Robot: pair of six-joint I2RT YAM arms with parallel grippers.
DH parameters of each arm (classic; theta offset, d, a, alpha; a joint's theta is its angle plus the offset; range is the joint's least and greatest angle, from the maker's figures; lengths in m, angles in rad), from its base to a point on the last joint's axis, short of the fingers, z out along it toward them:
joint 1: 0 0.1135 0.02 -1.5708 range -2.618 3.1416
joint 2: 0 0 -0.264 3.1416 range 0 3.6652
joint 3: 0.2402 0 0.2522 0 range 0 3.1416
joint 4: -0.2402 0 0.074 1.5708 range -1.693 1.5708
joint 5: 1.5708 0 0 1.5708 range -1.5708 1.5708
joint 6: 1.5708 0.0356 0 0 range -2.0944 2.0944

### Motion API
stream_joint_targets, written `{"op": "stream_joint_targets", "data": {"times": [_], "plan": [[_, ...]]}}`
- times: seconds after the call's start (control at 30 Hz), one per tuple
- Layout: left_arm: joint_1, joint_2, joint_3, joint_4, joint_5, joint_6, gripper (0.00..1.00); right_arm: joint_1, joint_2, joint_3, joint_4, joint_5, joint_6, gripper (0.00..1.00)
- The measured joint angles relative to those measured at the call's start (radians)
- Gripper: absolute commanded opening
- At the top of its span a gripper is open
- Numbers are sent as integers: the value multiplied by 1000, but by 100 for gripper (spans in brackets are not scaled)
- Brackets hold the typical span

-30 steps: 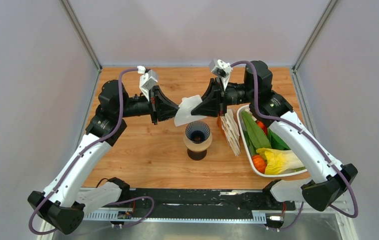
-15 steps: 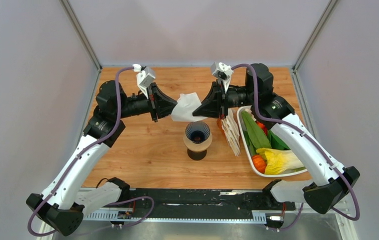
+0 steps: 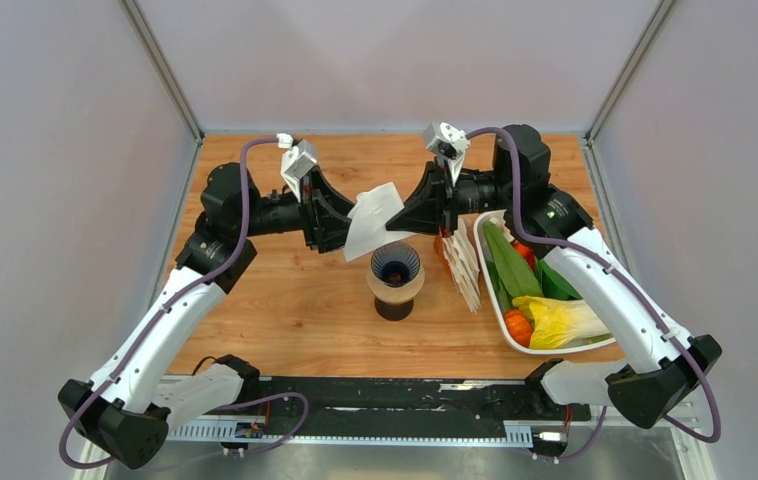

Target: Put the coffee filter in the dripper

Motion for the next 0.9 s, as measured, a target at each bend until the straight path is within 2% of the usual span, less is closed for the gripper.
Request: {"op": "stream_joint_targets", "data": {"times": [0.2,0.6,0.7,0.9], "plan": [[0,-2,-41,23,-27,-4,58,0,2,23,14,-12,19,0],[0,-40,-174,240,-42,-175,58,0,16,24,65,-22,68,0],[0,-34,-153,235,-43,-161,58,0,14,10,79,-31,73,0],[0,15,14,109,-43,-35,60,0,11,-34,72,-45,76,0]]}}
